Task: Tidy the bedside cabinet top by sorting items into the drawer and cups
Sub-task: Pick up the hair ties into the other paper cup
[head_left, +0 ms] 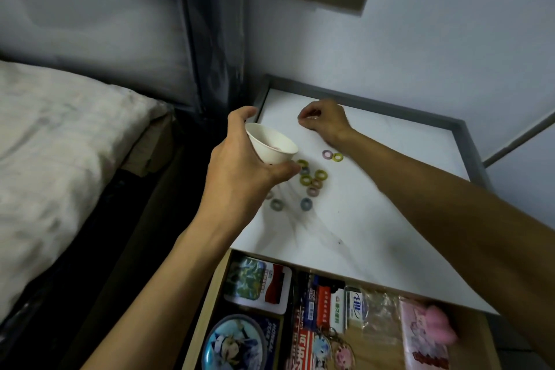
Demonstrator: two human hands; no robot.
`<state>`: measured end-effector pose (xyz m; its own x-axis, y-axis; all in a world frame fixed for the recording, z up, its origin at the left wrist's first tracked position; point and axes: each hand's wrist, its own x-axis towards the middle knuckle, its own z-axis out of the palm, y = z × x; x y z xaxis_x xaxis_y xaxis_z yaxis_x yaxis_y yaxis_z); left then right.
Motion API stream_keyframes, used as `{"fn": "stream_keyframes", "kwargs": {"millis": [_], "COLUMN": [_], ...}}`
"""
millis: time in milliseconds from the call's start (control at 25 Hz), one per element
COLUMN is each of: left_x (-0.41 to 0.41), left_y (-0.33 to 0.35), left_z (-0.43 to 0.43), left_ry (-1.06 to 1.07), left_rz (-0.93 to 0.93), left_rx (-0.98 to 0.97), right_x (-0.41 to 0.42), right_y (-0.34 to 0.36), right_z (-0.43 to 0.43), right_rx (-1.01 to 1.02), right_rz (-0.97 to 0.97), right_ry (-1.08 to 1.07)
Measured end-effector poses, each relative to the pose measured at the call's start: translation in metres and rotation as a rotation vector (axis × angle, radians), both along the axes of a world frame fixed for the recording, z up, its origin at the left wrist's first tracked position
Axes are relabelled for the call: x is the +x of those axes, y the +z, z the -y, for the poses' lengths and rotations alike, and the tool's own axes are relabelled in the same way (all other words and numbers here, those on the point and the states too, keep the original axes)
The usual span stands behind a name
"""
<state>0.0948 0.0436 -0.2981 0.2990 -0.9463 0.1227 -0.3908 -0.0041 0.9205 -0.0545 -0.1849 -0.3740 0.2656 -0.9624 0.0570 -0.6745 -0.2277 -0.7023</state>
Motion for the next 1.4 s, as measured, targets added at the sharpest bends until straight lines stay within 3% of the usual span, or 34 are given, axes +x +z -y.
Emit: {"fn": "stream_keyframes", "kwargs": {"millis": [120, 320, 440, 520, 600, 720, 920, 1040, 1160, 1280, 1400], "left_x": [-0.003, -0.005, -0.006, -0.006, -0.005, -0.005, -0.011, -0.012, -0.008, 0.0, 0.008], "left_y": [0.001, 0.003, 0.002, 0.001, 0.0, 0.0, 0.0, 0.002, 0.004, 0.006, 0.009], "left_z": [-0.002, -0.005, -0.008, -0.009, -0.01, -0.011, -0.013, -0.013, -0.014, -0.014, -0.013], "left_ry": [-0.012, -0.022, -0.03, -0.04, -0.047, -0.056, -0.067, -0.046, -0.008, 0.036, 0.07], "left_rz": [0.007, 0.01, 0.019, 0.03, 0.042, 0.034, 0.001, -0.033, -0.039, -0.056, -0.07], "left_rx": [0.007, 0.009, 0.011, 0.017, 0.016, 0.033, -0.01, -0.014, -0.024, -0.039, -0.05], "right_x": [-0.005, -0.014, -0.018, -0.019, -0.017, -0.007, 0.013, 0.006, -0.014, -0.036, -0.044], "right_y": [0.007, 0.032, 0.042, 0.049, 0.066, 0.107, 0.134, 0.14, 0.132, 0.087, 0.042], "right_z": [-0.008, -0.018, -0.027, -0.039, -0.059, -0.1, -0.147, -0.148, -0.133, -0.118, -0.129], "right_rx": [-0.023, 0.006, 0.099, 0.115, 0.145, 0.252, 0.31, 0.272, 0.223, 0.19, 0.105], "right_rz": [-0.026, -0.334, -0.395, -0.303, -0.051, 0.256, 0.058, 0.186, 0.314, 0.062, -0.267], "right_ry": [0.025, 0.111, 0.093, 0.059, 0.074, 0.262, 0.584, 0.533, 0.308, 0.117, 0.19]}}
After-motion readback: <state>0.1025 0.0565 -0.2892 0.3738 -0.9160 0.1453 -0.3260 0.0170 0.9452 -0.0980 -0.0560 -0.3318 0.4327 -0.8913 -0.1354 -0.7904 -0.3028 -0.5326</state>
